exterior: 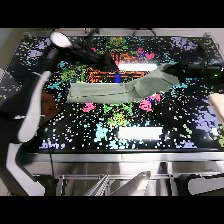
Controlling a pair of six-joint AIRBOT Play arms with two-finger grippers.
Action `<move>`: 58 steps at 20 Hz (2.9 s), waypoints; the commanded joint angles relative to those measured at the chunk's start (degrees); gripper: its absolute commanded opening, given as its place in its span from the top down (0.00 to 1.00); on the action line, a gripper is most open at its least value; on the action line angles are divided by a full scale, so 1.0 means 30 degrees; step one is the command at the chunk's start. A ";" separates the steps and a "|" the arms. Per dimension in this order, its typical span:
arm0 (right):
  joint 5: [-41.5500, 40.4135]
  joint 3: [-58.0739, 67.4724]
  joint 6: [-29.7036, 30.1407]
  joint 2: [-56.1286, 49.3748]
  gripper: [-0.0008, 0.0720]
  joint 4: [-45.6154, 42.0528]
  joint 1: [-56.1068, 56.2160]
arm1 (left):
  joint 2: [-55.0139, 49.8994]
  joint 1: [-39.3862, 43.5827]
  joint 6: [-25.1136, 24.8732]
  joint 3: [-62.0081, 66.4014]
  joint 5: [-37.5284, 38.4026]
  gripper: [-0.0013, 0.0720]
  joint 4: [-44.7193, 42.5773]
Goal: Fold the shirts.
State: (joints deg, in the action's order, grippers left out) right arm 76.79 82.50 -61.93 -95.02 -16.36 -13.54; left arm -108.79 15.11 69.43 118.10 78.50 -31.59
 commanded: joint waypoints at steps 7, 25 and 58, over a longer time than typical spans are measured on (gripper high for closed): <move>-1.4571 0.1501 0.1173 -0.1056 0.97 0.1698 1.3406 | 1.0367 -0.6812 -0.2280 -0.5952 0.4146 0.97 0.3534; -0.1902 0.9187 -0.1158 -0.6907 0.66 -0.1792 1.0958 | 1.5489 -0.8735 -0.5515 -1.9810 0.2761 0.96 0.6492; -0.7169 0.7104 -0.8109 -0.4328 0.97 -0.5610 0.8604 | 1.5489 -0.8663 -0.5996 -1.9802 0.4350 0.96 0.7934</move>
State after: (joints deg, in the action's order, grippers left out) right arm 56.45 103.74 -79.40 -115.70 -22.94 16.93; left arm -62.35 -11.00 51.48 58.72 91.37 -7.84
